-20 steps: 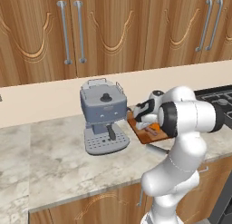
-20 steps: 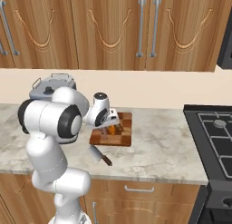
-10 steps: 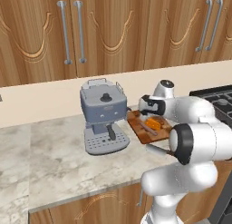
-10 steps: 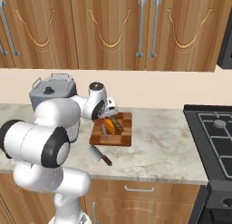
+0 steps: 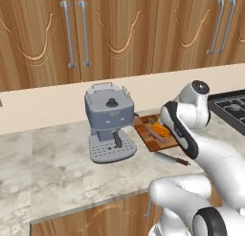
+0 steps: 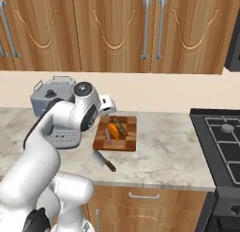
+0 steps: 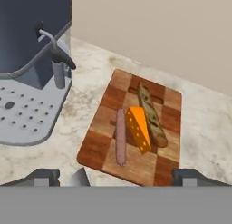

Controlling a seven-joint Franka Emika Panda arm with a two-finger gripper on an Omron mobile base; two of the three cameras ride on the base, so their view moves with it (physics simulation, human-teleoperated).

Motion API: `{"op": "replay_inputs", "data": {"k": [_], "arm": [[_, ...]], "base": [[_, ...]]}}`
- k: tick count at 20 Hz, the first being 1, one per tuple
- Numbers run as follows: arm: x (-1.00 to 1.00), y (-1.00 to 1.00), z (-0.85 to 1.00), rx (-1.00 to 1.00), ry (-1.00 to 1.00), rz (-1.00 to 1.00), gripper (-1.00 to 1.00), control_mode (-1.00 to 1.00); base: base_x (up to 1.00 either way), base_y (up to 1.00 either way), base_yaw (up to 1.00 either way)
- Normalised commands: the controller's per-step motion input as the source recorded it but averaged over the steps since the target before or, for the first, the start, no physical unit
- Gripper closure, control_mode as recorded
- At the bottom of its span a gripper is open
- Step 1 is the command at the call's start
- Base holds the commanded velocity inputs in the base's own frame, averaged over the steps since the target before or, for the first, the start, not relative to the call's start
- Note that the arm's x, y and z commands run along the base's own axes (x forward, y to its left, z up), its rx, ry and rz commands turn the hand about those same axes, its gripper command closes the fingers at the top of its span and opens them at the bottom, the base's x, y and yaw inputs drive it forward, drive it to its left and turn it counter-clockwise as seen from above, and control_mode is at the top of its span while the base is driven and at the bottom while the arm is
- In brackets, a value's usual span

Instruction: Retrieve the sausage and cheese from the fridge and place them on the cutting board on the counter.

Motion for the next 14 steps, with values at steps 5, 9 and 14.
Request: {"op": "replay_inputs", "data": {"k": [5, 9, 14], "arm": [[-0.95, -0.02, 1.0, 0.0, -0.08, 0.0, -1.0, -1.0], [-0.97, -0.03, 0.96, 0.02, -0.1, 0.0, -1.0, -1.0], [-1.0, 0.0, 0.95, 0.04, -0.2, 0.0, -1.0, -1.0]], "base": [[0.0, 0.0, 0.0], [0.0, 0.0, 0.0], [0.0, 0.0, 0.0]]}}
